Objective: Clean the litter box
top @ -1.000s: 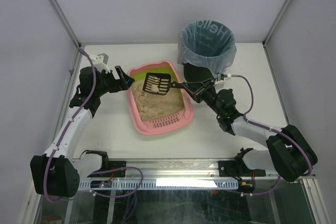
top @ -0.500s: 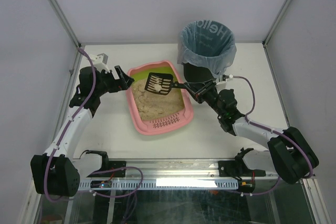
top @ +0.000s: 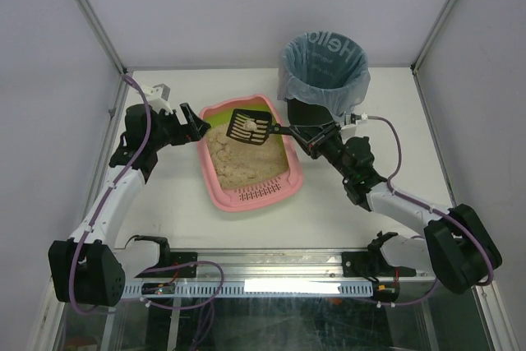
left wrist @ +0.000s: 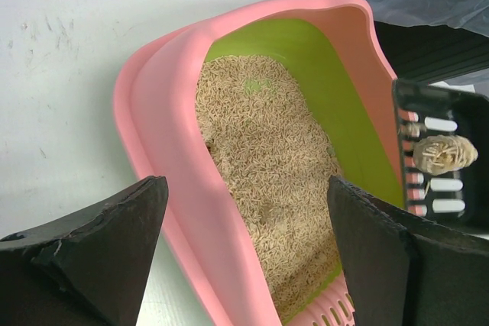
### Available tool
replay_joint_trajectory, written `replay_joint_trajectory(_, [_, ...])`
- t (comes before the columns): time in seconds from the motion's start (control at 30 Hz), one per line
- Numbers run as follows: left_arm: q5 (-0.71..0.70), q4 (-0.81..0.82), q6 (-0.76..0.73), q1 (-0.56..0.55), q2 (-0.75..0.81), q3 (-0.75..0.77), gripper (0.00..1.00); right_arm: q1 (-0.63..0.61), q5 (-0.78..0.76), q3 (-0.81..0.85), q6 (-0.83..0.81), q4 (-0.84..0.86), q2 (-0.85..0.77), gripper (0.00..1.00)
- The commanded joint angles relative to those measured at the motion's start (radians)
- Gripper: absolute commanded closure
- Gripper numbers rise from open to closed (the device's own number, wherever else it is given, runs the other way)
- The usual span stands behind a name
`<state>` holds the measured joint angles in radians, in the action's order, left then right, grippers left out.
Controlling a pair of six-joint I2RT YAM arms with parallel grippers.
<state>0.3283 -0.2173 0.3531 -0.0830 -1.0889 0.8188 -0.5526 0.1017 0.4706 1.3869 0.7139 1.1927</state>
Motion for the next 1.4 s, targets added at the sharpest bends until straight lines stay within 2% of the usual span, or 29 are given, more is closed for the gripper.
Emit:
replay_joint_trajectory(0.0, [0.026,0.032,0.013,0.013,0.005,0.015,0.12,0.019,0.010,0.020,0.030,0.042,-0.025,1.00])
replay_joint_trajectory(0.07, [0.022,0.033,0.014,0.013,0.010,0.013,0.11,-0.016,0.041,0.063,-0.009,0.012,-0.003,1.00])
replay_joint_trajectory(0.2, [0.037,0.034,0.015,0.014,-0.001,0.024,0.12,0.029,-0.013,0.030,0.030,-0.013,-0.053,1.00])
replay_joint_trajectory(0.33, [0.025,0.034,0.015,0.016,0.010,0.014,0.12,-0.009,0.092,0.148,-0.021,-0.074,-0.007,1.00])
replay_joint_trajectory(0.43, [0.022,0.033,0.013,0.016,0.010,0.018,0.12,0.007,0.104,0.163,0.025,-0.093,-0.019,1.00])
replay_joint_trajectory(0.5, [0.010,0.031,0.012,0.017,0.015,0.014,0.12,0.009,0.104,0.198,0.025,-0.171,-0.034,1.00])
replay_joint_trajectory(0.6, [0.000,0.030,0.010,0.017,0.021,0.011,0.11,0.021,0.063,0.272,0.109,-0.321,-0.050,1.00])
replay_joint_trajectory(0.83, [-0.009,0.025,0.007,0.020,0.022,0.016,0.11,0.054,-0.127,0.448,0.044,-0.537,-0.141,1.00])
replay_joint_trajectory(0.93, [-0.005,0.025,0.009,0.022,0.020,0.017,0.11,0.092,-0.213,0.516,-0.029,-0.612,-0.175,1.00])
replay_joint_trajectory(1.1, [0.003,0.025,0.011,0.022,0.017,0.016,0.11,0.184,-0.333,0.575,-0.184,-0.639,-0.212,1.00])
replay_joint_trajectory(1.37, [0.009,0.024,0.013,0.023,0.020,0.016,0.10,0.285,-0.429,0.644,-0.665,-0.550,-0.162,1.00])
